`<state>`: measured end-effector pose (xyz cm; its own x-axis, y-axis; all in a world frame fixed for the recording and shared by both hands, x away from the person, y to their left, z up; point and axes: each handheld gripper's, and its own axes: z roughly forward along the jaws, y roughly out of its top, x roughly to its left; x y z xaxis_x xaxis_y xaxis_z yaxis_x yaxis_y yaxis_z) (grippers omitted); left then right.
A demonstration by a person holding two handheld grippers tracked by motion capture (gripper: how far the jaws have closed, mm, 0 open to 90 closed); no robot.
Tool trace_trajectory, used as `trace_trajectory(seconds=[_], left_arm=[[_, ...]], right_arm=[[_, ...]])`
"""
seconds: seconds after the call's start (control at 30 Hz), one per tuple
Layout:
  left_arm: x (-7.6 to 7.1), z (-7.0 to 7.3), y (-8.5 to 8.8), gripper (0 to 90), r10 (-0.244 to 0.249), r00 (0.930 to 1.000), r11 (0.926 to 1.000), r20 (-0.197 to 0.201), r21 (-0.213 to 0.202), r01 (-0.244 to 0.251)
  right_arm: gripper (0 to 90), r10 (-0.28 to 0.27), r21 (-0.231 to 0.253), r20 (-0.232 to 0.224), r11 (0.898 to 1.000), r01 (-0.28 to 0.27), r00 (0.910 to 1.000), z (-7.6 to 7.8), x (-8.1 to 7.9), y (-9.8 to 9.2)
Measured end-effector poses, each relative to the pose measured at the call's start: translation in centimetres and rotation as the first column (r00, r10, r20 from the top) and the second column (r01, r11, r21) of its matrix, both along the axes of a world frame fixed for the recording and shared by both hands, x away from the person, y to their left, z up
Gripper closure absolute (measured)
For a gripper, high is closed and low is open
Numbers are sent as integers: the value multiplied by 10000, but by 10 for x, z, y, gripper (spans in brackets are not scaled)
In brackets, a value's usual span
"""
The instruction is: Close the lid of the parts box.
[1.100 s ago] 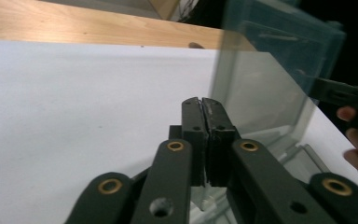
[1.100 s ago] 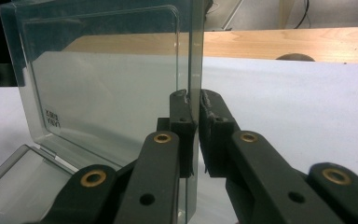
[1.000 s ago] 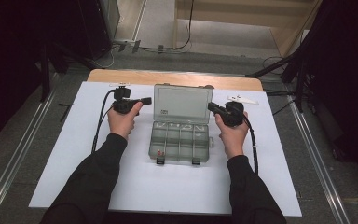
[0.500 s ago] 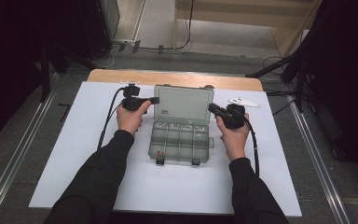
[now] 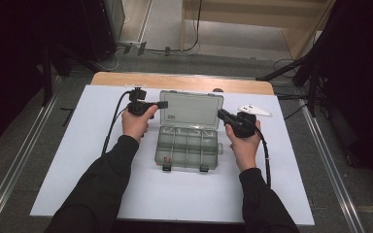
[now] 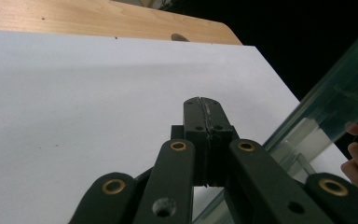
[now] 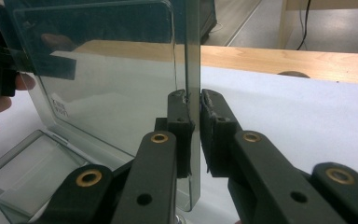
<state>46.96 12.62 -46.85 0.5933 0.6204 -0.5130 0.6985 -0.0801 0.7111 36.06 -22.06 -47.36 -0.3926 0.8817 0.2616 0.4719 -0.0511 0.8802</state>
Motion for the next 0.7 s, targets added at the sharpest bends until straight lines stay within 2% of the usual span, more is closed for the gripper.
trace_trajectory(seconds=[0.17,0.27,0.33,0.4,0.47,0.57,0.7], left_arm=[[-1,1,0,900,-62,10000,10000,75,-2,62],[-2,3,0,900,-156,9998,9999,105,-52,156],[-4,4,1,900,-277,9993,9996,268,-14,277],[-5,6,1,900,-353,9989,9993,298,-67,356],[-6,7,2,900,-482,9982,9988,352,-45,484],[-8,9,2,900,-574,9975,9983,412,-33,576],[-13,10,2,900,-606,9969,9981,499,-92,611]], right_arm=[[808,185,144,-30,9997,-185,9998,0,0,-3],[707,193,348,-53,9992,-191,9998,0,-2,-6],[641,147,557,-10,9983,-146,9999,0,-5,-10],[613,106,797,71,9968,-111,9999,2,-9,-15],[607,159,1003,192,9948,-178,9997,3,-15,-20],[617,272,789,147,9965,-283,9995,6,-22,-26],[722,85,652,-55,9978,-81,9999,8,-26,-32]])
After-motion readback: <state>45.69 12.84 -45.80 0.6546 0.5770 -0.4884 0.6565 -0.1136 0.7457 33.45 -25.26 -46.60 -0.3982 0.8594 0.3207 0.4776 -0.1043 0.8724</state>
